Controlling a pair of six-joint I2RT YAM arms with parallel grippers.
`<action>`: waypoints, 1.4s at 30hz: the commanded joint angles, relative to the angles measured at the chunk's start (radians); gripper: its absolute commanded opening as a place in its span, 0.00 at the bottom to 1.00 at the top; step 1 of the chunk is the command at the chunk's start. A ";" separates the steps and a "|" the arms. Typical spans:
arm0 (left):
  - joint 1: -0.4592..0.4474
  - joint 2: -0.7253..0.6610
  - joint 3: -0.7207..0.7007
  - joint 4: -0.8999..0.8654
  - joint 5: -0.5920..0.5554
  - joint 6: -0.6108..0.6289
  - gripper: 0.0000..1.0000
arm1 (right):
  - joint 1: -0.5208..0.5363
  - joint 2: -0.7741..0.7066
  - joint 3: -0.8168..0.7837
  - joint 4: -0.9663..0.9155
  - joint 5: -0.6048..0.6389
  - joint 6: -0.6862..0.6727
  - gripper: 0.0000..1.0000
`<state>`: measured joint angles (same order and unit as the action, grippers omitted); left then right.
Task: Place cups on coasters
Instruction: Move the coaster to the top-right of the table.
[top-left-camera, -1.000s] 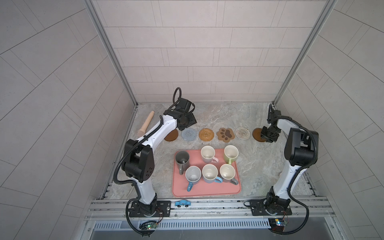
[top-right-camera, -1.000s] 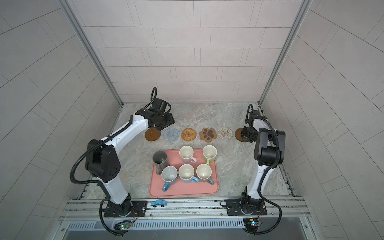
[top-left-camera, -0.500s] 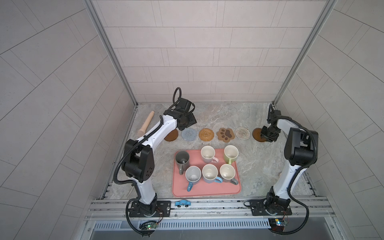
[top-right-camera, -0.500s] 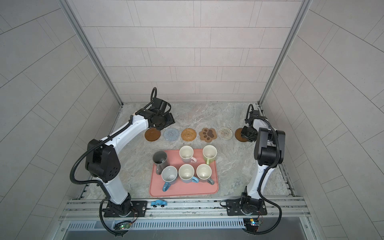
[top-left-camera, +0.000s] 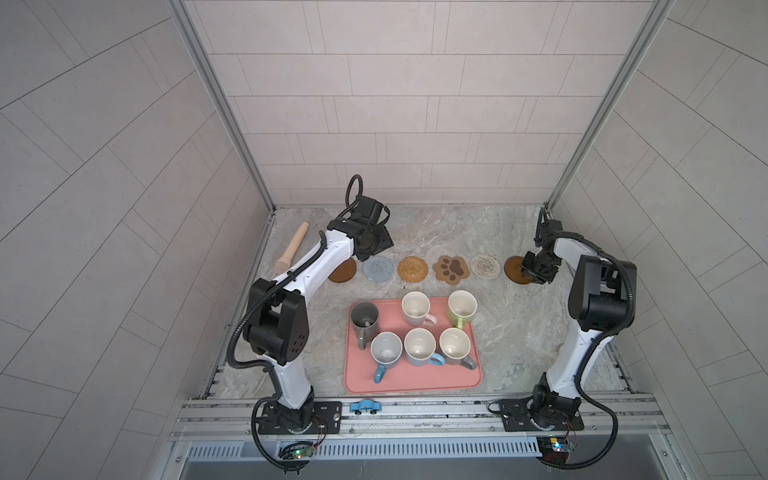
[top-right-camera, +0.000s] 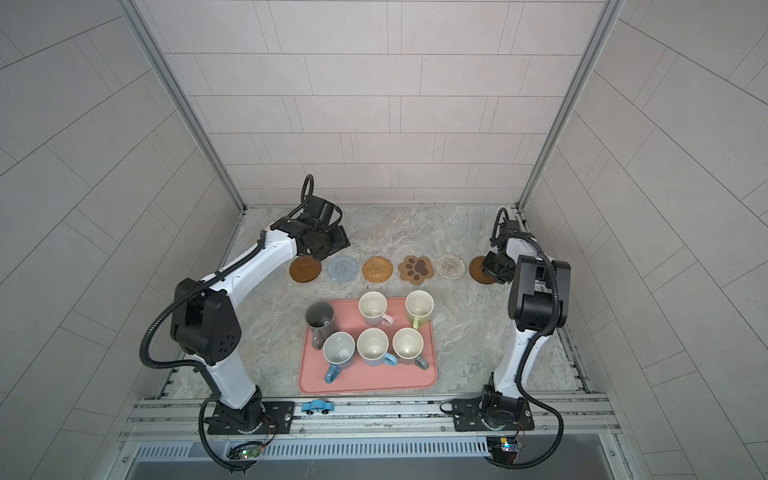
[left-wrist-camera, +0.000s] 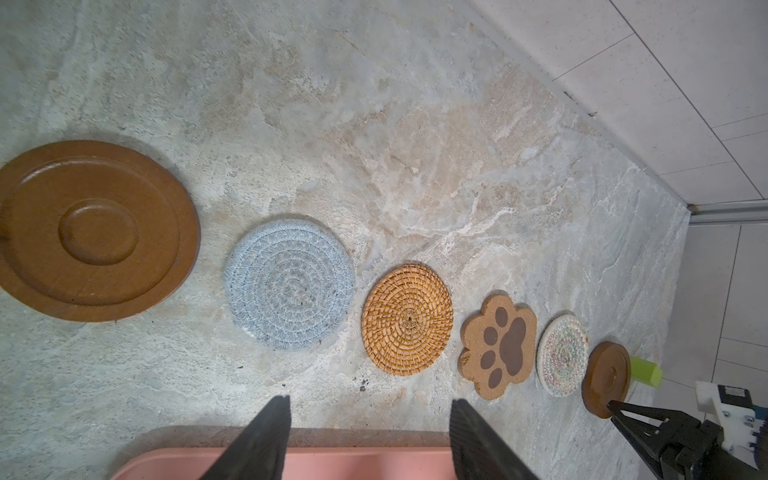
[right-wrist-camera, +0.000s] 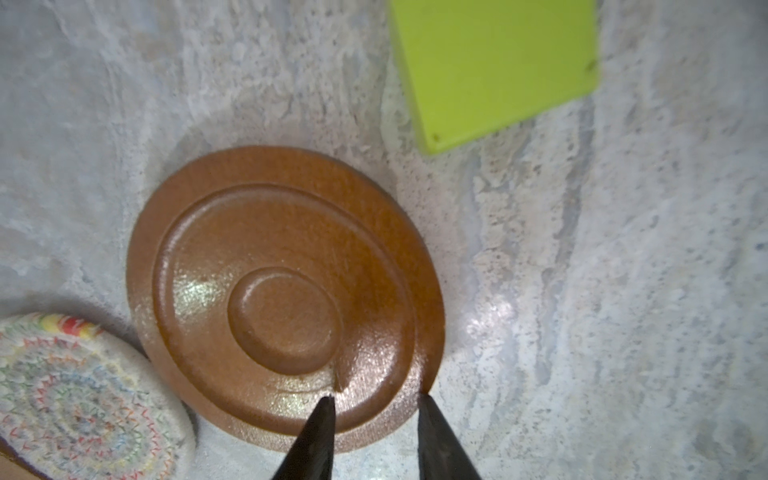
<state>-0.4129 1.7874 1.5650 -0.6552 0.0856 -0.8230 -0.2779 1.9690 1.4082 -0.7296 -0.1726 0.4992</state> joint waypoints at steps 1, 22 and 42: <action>-0.006 -0.037 0.017 0.003 -0.020 -0.018 0.68 | -0.004 0.018 0.018 0.011 -0.008 0.024 0.36; -0.007 -0.037 0.018 0.004 -0.017 -0.014 0.68 | -0.001 -0.093 -0.052 0.002 -0.050 0.058 0.38; -0.005 -0.045 0.009 0.000 -0.017 -0.010 0.68 | 0.006 -0.056 -0.089 0.069 -0.062 0.120 0.45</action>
<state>-0.4129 1.7874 1.5650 -0.6540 0.0853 -0.8227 -0.2749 1.9022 1.3197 -0.6621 -0.2436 0.5968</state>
